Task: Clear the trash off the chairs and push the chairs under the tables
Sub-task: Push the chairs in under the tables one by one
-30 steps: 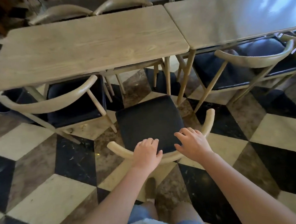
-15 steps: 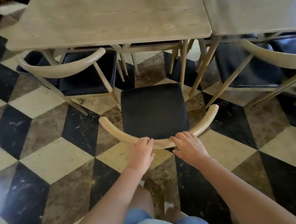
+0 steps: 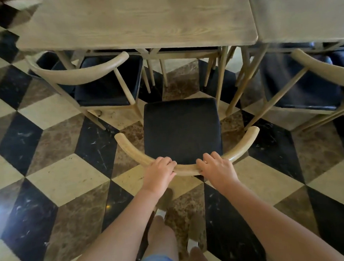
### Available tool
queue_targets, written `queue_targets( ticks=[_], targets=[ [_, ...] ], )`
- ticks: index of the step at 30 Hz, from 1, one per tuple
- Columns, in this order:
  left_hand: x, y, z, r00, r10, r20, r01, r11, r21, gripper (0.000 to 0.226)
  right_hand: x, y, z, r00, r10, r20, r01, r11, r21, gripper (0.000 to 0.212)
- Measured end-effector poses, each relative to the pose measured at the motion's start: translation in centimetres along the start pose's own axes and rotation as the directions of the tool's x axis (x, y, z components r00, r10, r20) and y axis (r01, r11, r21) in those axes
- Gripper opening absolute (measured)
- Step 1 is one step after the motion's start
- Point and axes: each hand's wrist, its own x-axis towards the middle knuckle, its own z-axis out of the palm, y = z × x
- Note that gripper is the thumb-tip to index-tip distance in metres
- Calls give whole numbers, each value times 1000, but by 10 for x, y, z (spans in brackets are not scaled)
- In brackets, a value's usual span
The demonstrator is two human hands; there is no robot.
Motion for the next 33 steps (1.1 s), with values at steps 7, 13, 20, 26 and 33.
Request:
queue_targets(
  ticks=[7, 13, 20, 26, 33],
  targets=[
    [6, -7, -5, 999, -36, -5, 36, 999, -23, 32, 9, -4, 1, 997, 25, -69, -26, 1000, -12, 58],
    [29, -21, -11, 998, -46, -34, 44, 998, -46, 33, 34, -3, -5, 994, 8, -110, -11, 1000, -24, 51],
    [72, -47, -19, 999, 1, -34, -1, 1000, -18, 29, 75, 14, -18, 999, 14, -43, -14, 1000, -16, 45],
    [116, -66, -33, 999, 40, 0, -40, 999, -12, 32, 117, 28, -41, 998, 56, 13, -56, 998, -15, 46],
    [161, -86, -44, 999, 42, 28, -41, 999, -12, 31, 156, 43, -55, 996, 84, 11, -84, 996, -1, 45]
  ],
)
